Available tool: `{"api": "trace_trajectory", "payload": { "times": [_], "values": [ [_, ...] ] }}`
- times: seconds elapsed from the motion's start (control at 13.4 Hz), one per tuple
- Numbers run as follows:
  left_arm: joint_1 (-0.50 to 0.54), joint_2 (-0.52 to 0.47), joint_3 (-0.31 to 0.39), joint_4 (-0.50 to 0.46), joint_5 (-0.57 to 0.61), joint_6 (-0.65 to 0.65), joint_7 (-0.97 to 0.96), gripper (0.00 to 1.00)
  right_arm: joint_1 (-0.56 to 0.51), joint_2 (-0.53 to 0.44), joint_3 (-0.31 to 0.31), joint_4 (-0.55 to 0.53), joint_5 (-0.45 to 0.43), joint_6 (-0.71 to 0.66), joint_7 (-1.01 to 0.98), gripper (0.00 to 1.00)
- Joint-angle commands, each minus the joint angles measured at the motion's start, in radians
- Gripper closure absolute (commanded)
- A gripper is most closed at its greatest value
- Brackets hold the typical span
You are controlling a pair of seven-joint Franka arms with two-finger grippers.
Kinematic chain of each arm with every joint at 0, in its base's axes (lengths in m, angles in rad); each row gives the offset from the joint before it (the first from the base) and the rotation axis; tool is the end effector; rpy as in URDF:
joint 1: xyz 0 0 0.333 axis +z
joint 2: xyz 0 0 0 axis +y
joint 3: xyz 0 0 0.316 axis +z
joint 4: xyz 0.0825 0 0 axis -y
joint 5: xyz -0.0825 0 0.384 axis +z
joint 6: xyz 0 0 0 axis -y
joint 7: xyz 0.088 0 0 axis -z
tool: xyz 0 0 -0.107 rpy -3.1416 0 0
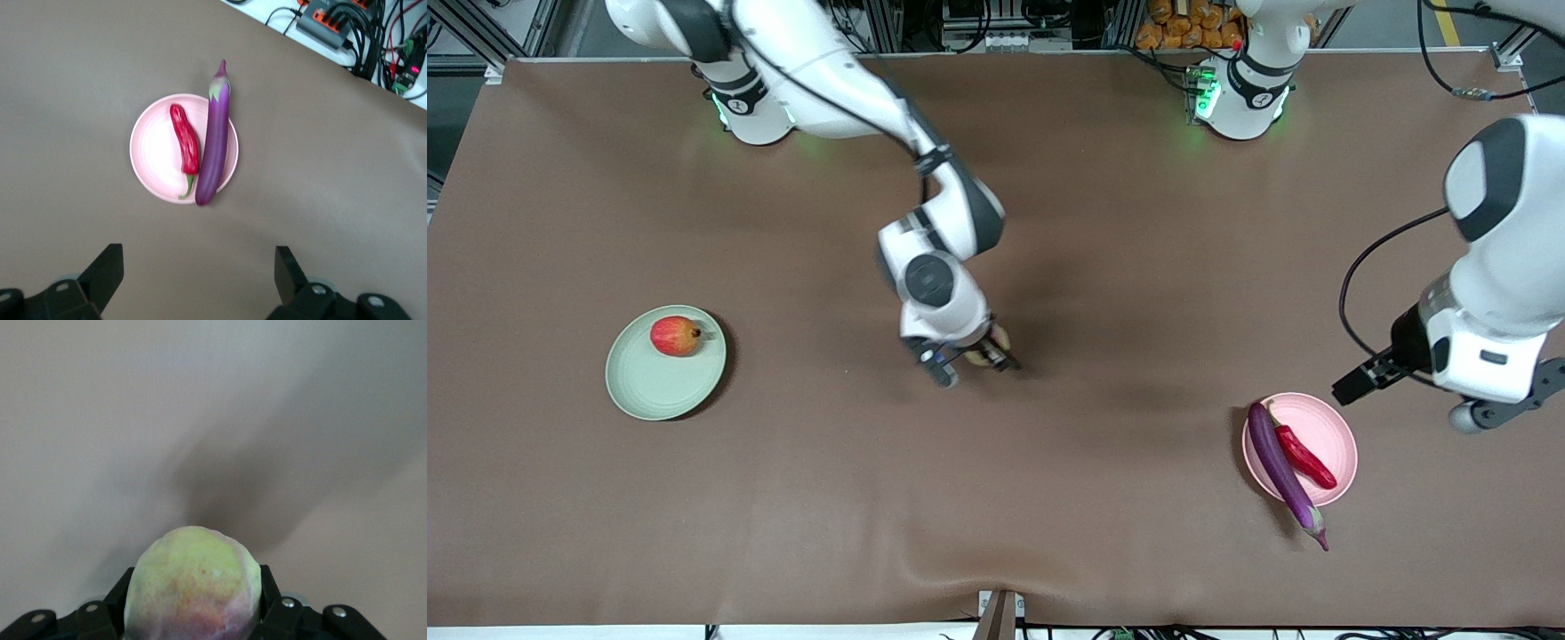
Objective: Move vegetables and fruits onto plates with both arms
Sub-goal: 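Grasp the pale apple with the right gripper while the left gripper withdraws, then lower the pale apple onto the green plate and open the right gripper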
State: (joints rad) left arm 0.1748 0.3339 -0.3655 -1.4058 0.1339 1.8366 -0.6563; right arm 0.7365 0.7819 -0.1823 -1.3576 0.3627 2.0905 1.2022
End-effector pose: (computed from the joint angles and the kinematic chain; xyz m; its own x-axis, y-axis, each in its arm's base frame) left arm 0.6640 -0.0803 0.5351 0.8883 0.4475 0.1028 0.4435 -0.8942 0.0602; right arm 0.5988 0.4249 0.2578 0.6973 -0.6931 -0.1828 -0.7078 -0.7061 -0.0224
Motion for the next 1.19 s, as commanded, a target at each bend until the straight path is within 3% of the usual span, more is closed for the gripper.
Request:
{"api": "trace_trajectory", "payload": {
  "times": [0.0, 0.22, 0.45, 0.6, 0.67, 0.89, 1.12],
  "values": [
    [0.006, -0.058, -0.006, 0.022, -0.057, -0.077, 0.038, 0.0, -0.142, -0.156, -0.003, -0.055, -0.034, -0.205, -0.282, 1.0],
    [0.008, -0.125, 0.003, 0.022, -0.06, -0.154, 0.186, 0.0, -0.267, -0.214, -0.041, -0.115, -0.065, -0.263, -0.591, 1.0],
    [0.0, -0.189, 0.02, 0.015, -0.063, -0.239, 0.259, 0.0, -0.369, -0.21, -0.091, -0.155, -0.195, -0.254, -0.835, 1.0],
    [-0.145, -0.231, 0.185, -0.011, -0.065, -0.264, 0.361, 0.0, -0.492, -0.204, -0.088, -0.176, -0.202, -0.216, -1.008, 1.0],
    [-0.165, -0.255, 0.242, -0.03, -0.088, -0.281, 0.418, 0.0, -0.521, -0.202, -0.088, -0.202, -0.202, -0.179, -1.086, 1.0],
    [-0.182, -0.35, 0.287, -0.162, -0.132, -0.284, 0.481, 0.0, -0.624, -0.199, -0.088, -0.284, -0.202, -0.047, -1.26, 1.0],
    [-0.195, -0.403, 0.296, -0.209, -0.132, -0.289, 0.481, 0.0, -0.68, -0.158, -0.08, -0.293, -0.174, -0.001, -1.345, 1.0]
  ]
}}
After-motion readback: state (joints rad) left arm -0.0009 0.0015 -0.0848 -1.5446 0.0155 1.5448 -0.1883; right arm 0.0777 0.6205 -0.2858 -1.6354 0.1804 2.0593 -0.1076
